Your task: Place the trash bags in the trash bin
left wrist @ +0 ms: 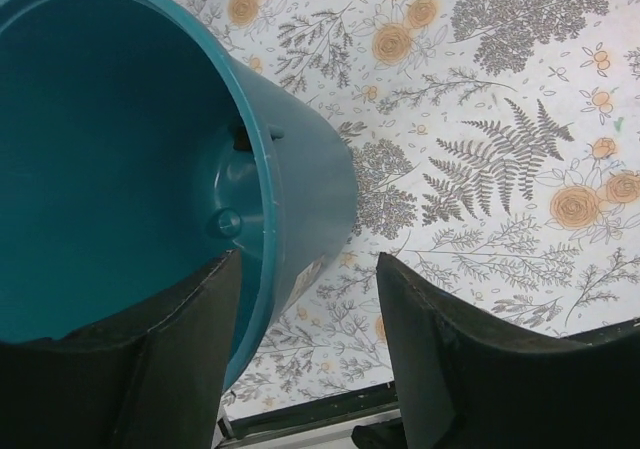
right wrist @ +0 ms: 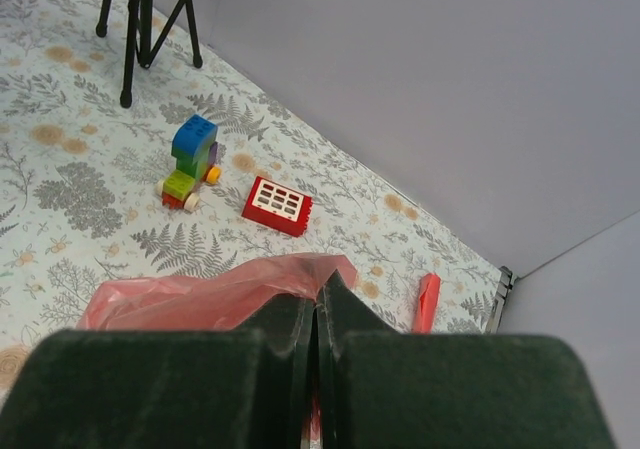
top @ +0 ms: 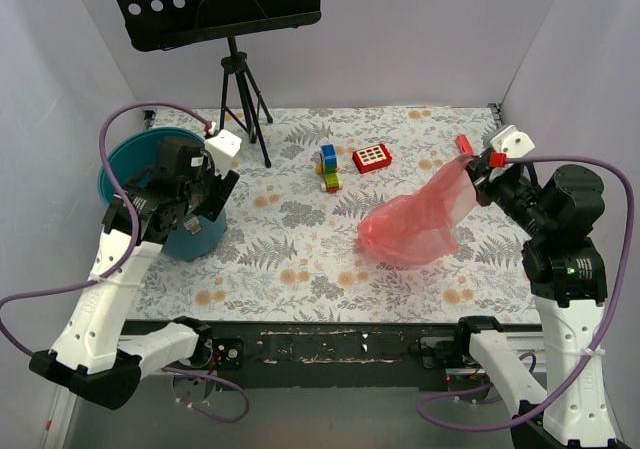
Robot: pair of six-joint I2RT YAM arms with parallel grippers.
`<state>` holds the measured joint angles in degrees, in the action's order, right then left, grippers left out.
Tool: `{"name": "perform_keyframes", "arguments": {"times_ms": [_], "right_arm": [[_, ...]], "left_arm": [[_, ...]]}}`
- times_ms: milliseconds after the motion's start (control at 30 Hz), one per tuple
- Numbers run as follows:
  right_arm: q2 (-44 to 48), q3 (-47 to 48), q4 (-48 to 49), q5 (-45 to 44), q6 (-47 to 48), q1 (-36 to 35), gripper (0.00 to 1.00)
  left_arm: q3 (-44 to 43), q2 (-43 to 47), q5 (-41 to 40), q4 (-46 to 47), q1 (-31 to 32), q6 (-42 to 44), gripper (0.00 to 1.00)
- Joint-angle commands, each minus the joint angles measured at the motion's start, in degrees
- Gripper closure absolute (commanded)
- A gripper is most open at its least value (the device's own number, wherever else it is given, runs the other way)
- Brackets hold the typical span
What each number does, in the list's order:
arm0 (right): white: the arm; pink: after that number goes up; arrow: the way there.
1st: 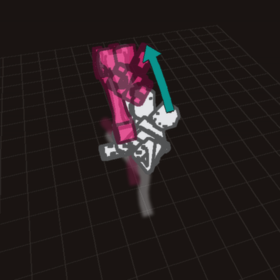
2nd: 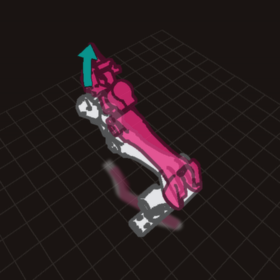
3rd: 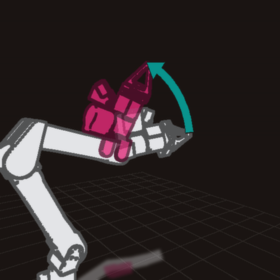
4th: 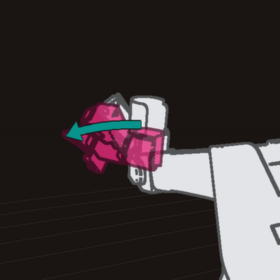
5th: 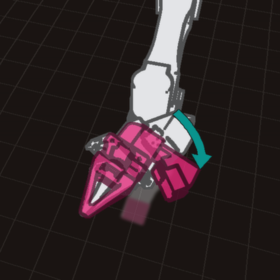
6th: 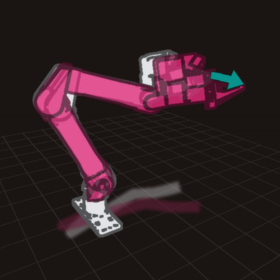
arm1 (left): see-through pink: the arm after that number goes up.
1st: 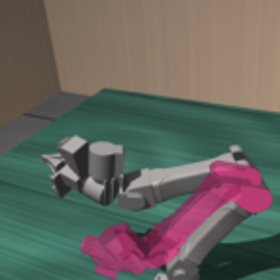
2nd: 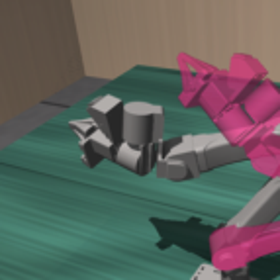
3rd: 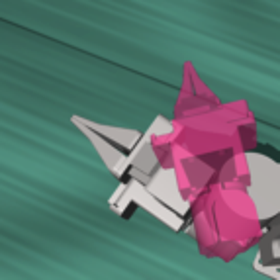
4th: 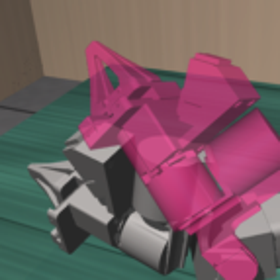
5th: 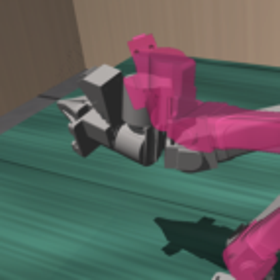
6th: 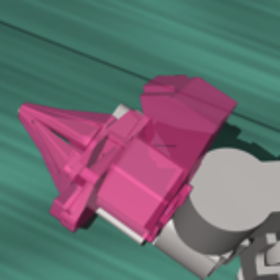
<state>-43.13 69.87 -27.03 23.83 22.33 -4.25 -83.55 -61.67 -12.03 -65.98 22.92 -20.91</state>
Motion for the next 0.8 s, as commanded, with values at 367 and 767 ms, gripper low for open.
{"name": "perform_keyframes", "arguments": {"times_ms": [367, 767], "right_arm": [[0.9, 0.3, 3.7, 3.7, -1.1, -0.1, 0.99], [-3.4, 12.1, 9.5, 2.8, -3.8, -0.1, 0.99]], "left_arm": [[-2.4, -4.4, 11.6, -8.0, -2.5, 0.3, 0.8], [-18.3, -9.1, 38.3, -13.0, -2.5, 0.9, 1.0]]}}
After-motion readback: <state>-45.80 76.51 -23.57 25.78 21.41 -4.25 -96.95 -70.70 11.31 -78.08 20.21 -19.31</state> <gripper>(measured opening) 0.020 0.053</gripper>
